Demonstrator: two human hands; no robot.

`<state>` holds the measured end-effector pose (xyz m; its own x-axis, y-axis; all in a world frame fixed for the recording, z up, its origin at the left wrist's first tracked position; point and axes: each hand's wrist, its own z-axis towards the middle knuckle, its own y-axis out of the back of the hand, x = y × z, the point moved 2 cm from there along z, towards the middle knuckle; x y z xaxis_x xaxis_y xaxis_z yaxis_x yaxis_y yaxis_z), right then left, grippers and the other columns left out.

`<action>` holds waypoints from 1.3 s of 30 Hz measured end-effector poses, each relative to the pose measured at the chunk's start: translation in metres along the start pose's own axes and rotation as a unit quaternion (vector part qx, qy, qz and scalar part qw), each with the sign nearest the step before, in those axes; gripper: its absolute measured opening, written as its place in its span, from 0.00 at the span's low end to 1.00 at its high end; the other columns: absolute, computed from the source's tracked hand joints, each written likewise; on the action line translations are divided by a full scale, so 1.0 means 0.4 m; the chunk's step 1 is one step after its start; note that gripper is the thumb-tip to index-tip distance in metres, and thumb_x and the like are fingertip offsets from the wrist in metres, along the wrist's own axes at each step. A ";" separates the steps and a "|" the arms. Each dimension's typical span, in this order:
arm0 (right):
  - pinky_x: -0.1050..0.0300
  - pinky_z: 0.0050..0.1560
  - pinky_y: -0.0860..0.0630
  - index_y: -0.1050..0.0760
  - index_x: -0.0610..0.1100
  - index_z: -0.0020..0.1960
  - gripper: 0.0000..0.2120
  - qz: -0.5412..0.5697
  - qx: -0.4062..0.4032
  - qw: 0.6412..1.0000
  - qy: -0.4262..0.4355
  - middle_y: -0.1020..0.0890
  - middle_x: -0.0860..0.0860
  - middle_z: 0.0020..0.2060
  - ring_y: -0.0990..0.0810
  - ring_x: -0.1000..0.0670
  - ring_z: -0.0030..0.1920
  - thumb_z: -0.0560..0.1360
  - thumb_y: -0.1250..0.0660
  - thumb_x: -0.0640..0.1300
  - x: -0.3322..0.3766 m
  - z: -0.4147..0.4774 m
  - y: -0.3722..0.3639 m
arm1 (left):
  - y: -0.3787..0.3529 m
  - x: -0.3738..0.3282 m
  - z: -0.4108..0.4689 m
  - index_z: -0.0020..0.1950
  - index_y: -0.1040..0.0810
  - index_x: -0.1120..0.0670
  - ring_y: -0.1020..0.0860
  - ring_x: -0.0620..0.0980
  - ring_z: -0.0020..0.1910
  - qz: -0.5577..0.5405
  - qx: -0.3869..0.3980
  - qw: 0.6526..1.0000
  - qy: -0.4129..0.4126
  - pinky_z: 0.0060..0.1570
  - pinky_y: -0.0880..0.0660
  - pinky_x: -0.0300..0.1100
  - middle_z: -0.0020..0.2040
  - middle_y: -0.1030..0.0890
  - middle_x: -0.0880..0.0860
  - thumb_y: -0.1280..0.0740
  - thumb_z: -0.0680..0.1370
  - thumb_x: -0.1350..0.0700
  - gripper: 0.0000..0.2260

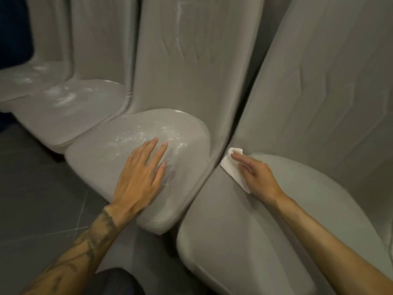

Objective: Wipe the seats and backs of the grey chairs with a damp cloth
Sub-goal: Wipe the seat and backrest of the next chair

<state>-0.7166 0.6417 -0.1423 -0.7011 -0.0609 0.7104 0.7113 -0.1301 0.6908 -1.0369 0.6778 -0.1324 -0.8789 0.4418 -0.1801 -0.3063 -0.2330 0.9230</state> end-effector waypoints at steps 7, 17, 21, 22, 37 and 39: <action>0.55 0.79 0.35 0.26 0.43 0.74 0.19 0.052 -0.044 0.993 0.101 0.26 0.48 0.75 0.29 0.51 0.76 0.84 0.37 0.38 0.211 0.047 -0.122 | 0.030 0.136 -0.106 0.82 0.33 0.55 0.32 0.64 0.79 0.007 0.047 0.997 0.068 0.78 0.37 0.58 0.81 0.33 0.62 0.51 0.85 0.43 0.29; 0.46 0.82 0.46 0.40 0.46 0.82 0.27 -0.286 0.044 0.949 0.122 0.40 0.48 0.82 0.43 0.47 0.83 0.86 0.48 0.56 0.203 0.146 -0.315 | -0.028 0.269 -0.056 0.86 0.42 0.48 0.43 0.56 0.85 -0.012 0.098 0.991 0.087 0.84 0.50 0.53 0.86 0.42 0.55 0.60 0.83 0.36 0.34; 0.47 0.84 0.54 0.53 0.46 0.85 0.33 -0.272 0.098 0.957 0.016 0.51 0.50 0.84 0.54 0.49 0.84 0.85 0.58 0.61 0.174 0.180 -0.344 | -0.032 0.326 -0.004 0.85 0.40 0.49 0.44 0.56 0.85 -0.029 0.107 0.989 0.096 0.84 0.51 0.52 0.86 0.42 0.55 0.59 0.83 0.37 0.33; 0.47 0.84 0.57 0.56 0.47 0.85 0.34 -0.276 0.105 0.955 0.007 0.54 0.50 0.85 0.57 0.49 0.84 0.84 0.61 0.62 0.177 0.175 -0.355 | -0.032 0.341 0.007 0.85 0.40 0.50 0.44 0.57 0.85 -0.036 0.115 0.988 0.101 0.84 0.50 0.53 0.85 0.42 0.55 0.58 0.83 0.37 0.34; 0.49 0.83 0.63 0.60 0.47 0.85 0.31 -0.265 0.051 0.963 -0.024 0.59 0.50 0.84 0.62 0.49 0.84 0.86 0.61 0.58 0.161 0.324 -0.411 | -0.005 0.584 0.134 0.85 0.40 0.51 0.40 0.58 0.83 -0.015 0.106 0.991 0.083 0.82 0.47 0.54 0.84 0.39 0.58 0.56 0.82 0.34 0.36; 0.55 0.82 0.67 0.63 0.51 0.84 0.31 -0.255 0.067 0.964 0.029 0.63 0.55 0.84 0.66 0.54 0.83 0.86 0.64 0.61 0.158 0.258 -0.432 | -0.016 0.597 0.146 0.85 0.40 0.51 0.40 0.57 0.83 -0.014 0.111 0.991 0.072 0.82 0.47 0.53 0.84 0.39 0.57 0.56 0.82 0.34 0.36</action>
<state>-0.8784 0.7625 -0.2028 -0.9601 -0.0779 0.2686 0.2714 -0.0286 0.9620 -1.2235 0.8353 -0.1617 -0.9195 0.3129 -0.2379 -0.2567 -0.0197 0.9663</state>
